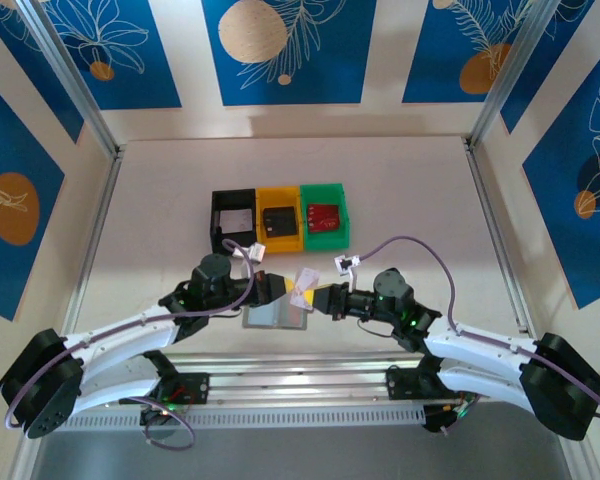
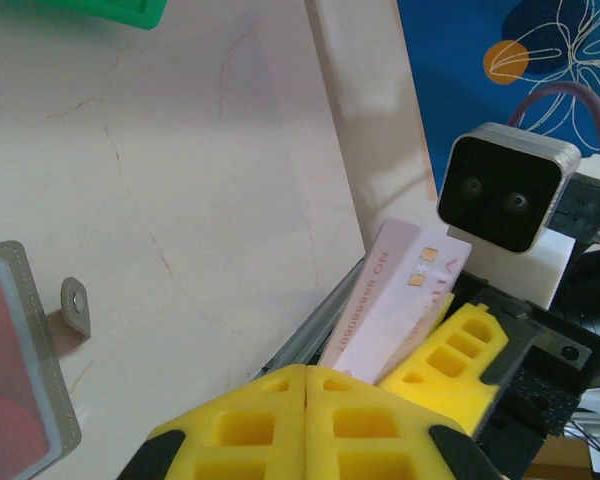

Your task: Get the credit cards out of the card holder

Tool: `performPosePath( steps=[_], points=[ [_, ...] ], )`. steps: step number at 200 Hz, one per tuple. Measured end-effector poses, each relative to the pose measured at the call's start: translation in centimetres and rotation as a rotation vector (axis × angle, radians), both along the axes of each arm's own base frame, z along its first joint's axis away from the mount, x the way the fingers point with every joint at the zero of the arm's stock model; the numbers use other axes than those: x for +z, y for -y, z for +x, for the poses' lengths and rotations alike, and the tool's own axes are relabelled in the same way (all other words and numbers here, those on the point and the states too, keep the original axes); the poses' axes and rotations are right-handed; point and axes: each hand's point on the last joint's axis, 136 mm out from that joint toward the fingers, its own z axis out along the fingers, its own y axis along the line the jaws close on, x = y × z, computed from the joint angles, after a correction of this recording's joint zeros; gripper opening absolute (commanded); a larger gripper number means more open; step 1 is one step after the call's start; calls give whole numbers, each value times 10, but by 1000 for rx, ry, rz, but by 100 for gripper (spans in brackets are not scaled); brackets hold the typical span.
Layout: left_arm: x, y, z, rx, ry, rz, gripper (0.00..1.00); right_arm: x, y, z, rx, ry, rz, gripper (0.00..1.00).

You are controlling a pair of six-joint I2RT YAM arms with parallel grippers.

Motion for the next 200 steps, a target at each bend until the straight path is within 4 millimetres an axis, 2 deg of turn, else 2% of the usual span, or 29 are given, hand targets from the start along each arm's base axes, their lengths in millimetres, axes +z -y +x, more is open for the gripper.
performPosePath(
  steps=[12, 42, 63, 81, 96, 120, 156, 200],
  points=[
    [-1, 0, 0, 1, -1, 2, 0, -3, 1, 1, -5, -2, -10, 0],
    [-5, -2, -1, -1, -9, 16, 0, -9, 2, -1, -2, -9, -38, 0],
    [-8, -5, -4, -9, -10, 55, 20, -15, 4, -2, 2, -18, -66, 0],
    [-1, -8, -6, -22, 9, 97, 35, -16, 7, -1, 13, -24, -91, 0],
    [13, -10, -7, -37, 50, 129, 49, -14, 11, 3, 18, -26, -106, 0],
    [43, -16, -6, -63, 130, 177, 61, -11, 16, 3, 59, -19, -118, 0],
    [66, -20, -11, -154, 187, 280, 69, -8, 13, -20, 218, -18, -113, 0],
    [62, -18, -25, -329, 174, 392, 71, 4, 7, -51, 416, -20, -56, 0]
  ],
)
